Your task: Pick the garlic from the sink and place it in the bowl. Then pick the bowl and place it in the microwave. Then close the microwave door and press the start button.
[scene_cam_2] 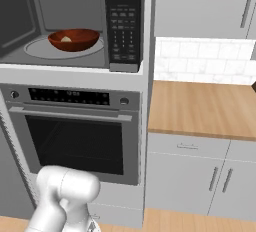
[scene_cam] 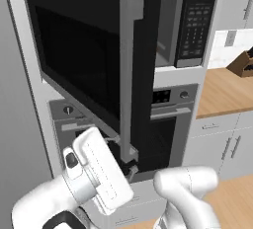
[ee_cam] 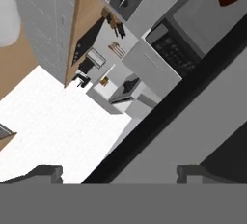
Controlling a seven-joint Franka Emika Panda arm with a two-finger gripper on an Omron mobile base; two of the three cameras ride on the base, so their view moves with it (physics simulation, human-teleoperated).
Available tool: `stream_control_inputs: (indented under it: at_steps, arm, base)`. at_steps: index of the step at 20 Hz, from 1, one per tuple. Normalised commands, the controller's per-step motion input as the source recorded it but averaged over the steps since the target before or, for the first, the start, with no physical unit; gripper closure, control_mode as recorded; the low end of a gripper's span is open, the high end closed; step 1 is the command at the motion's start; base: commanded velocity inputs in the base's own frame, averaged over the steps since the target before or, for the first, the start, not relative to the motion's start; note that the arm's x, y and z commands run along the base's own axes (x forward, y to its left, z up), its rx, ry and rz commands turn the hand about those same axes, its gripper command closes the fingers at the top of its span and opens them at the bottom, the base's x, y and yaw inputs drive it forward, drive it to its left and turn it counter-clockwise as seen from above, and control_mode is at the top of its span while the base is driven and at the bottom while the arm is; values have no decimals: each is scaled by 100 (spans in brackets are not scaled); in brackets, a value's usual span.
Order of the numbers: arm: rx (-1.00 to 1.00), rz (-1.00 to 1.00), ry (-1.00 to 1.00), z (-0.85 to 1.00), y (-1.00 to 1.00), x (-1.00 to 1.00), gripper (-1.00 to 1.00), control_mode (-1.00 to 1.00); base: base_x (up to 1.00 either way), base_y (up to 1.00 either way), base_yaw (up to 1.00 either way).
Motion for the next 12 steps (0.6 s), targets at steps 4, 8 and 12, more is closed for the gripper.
stream_control_inputs:
  at_steps: [4,8,12]
  arm:
    - [0,-4,3,17,-88,100,-100,-100]
    - [0,0,4,15,-84,100,-100,-100]
    - [0,3,3,21,-82,100,-100,-100]
  base:
    - [0,0,0]
    - [0,0,0]
    - [0,0,0]
